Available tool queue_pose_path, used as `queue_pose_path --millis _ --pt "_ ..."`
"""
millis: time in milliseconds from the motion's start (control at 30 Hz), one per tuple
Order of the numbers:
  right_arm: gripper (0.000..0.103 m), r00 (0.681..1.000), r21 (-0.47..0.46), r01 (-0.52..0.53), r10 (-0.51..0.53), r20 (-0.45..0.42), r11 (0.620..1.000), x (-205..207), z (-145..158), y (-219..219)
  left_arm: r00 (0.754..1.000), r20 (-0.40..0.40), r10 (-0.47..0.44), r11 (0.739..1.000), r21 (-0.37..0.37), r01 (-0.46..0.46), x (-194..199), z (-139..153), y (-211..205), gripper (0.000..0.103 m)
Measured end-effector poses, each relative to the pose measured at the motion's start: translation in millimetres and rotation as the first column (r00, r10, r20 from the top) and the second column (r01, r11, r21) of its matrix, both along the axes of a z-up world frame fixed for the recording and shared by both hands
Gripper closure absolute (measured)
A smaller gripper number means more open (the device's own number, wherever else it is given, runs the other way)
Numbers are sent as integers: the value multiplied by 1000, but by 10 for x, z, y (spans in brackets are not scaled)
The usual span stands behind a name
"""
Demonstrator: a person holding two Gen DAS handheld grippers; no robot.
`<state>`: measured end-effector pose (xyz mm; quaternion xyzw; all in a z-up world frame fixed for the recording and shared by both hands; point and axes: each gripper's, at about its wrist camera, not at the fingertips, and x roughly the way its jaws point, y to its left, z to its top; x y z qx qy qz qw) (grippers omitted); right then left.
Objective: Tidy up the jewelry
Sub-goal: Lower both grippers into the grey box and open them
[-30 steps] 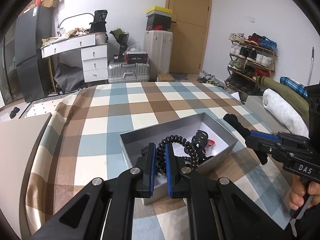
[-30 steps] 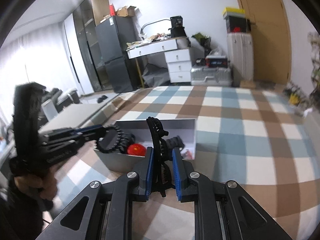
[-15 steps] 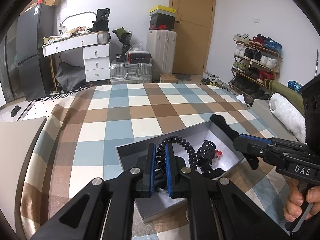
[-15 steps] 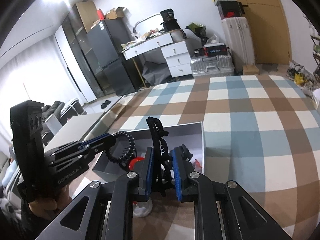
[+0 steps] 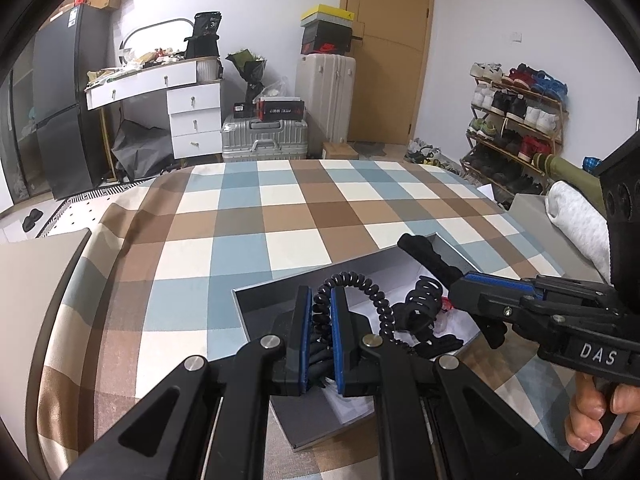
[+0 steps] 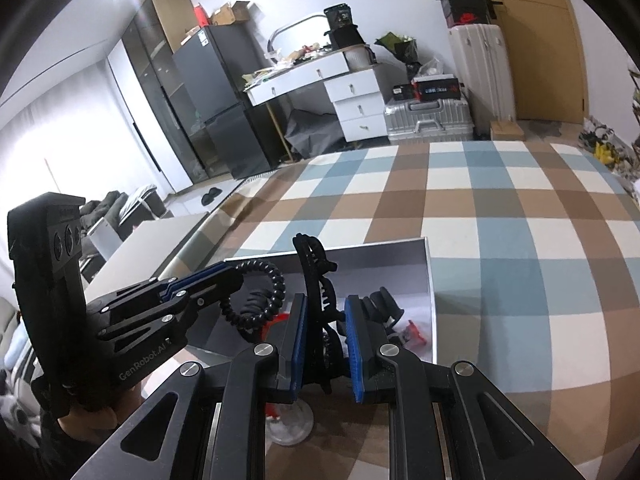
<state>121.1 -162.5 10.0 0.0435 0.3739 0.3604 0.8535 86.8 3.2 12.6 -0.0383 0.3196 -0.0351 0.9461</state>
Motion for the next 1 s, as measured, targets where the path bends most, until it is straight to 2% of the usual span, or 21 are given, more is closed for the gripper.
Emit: queue_pose_path --millis 533,767,1000 --pt "85 1000 -20 -15 15 -8 1000 55 -59 122 1000 -23 8 1000 18 -7 51 -79 4 98" --pt "85 999 -40 -34 33 -18 999 55 -81 190 998 -44 36 998 49 -34 68 -141 65 98" --pt "85 996 -52 -82 80 -43 995 -21 -79 270 999 -40 27 996 88 -23 99 -148 77 98"
